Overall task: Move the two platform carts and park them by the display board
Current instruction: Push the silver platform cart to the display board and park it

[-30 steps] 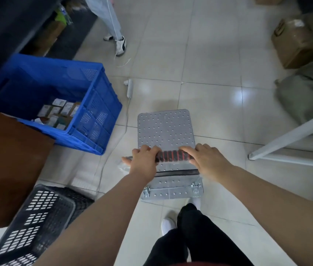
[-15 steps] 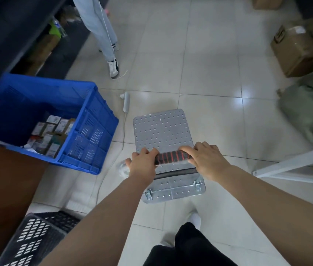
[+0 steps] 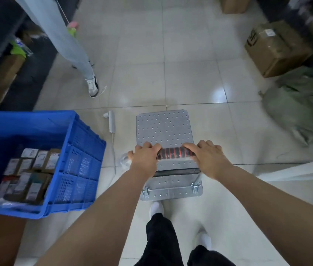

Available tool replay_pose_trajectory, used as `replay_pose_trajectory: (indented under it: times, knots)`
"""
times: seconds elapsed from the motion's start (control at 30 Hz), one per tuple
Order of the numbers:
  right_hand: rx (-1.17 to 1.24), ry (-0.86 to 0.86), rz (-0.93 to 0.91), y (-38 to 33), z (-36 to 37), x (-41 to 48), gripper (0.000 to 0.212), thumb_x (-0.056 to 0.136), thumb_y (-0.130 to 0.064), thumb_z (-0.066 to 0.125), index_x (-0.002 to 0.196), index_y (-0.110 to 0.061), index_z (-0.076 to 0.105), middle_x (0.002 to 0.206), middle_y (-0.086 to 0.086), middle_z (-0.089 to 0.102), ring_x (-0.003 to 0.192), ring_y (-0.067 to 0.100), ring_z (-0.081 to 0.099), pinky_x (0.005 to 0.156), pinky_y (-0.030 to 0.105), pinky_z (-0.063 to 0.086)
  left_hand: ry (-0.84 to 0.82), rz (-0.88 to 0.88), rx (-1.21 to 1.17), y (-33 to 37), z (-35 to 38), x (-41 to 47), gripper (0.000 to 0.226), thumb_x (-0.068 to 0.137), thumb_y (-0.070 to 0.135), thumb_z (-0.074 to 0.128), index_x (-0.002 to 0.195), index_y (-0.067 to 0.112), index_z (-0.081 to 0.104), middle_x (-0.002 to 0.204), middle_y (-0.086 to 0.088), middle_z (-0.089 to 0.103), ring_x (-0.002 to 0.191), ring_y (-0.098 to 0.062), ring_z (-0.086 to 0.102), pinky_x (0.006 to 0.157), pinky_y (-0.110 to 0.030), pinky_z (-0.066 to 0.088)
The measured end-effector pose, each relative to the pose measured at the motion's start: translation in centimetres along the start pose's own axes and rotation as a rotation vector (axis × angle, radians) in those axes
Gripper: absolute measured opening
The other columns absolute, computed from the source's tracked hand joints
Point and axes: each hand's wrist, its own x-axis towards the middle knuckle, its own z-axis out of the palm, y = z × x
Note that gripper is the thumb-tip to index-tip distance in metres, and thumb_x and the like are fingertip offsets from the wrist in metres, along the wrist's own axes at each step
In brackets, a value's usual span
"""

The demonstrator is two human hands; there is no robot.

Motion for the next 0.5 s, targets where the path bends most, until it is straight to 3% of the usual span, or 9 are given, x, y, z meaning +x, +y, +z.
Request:
replay_pose_trajectory:
  times: [0.3, 0.5]
  knots:
    - [0.058, 0.014, 0.082, -0.3, -2.8, 10.5, 0.047, 0.096, -0.020, 0.044, 0.135, -0.042, 0.028, 0.108, 0.006, 0.052, 0.099, 0.023, 0.044, 0.090, 0.039, 0.036, 0.014, 0.090, 0.050, -3.4, -5.1, 10.9, 0.035, 0.092, 0.022, 0.058, 0.123, 0.030, 0.045, 0.116, -0.002, 0.051, 0.107, -0.027, 0.048, 0.095, -0.049, 0.039]
    - [0.059, 0.031, 0.090, 1.1, -5.4, 19.0, 0.048, 0.097, -0.020, 0.043, 0.136, -0.041, 0.026, 0.112, 0.008, 0.051, 0.106, 0.026, 0.044, 0.094, 0.044, 0.037, 0.012, 0.091, 0.078, -4.4, -9.0, 19.5, 0.040, 0.089, 0.017, 0.060, 0.123, 0.032, 0.046, 0.114, -0.002, 0.052, 0.105, -0.026, 0.049, 0.093, -0.046, 0.039]
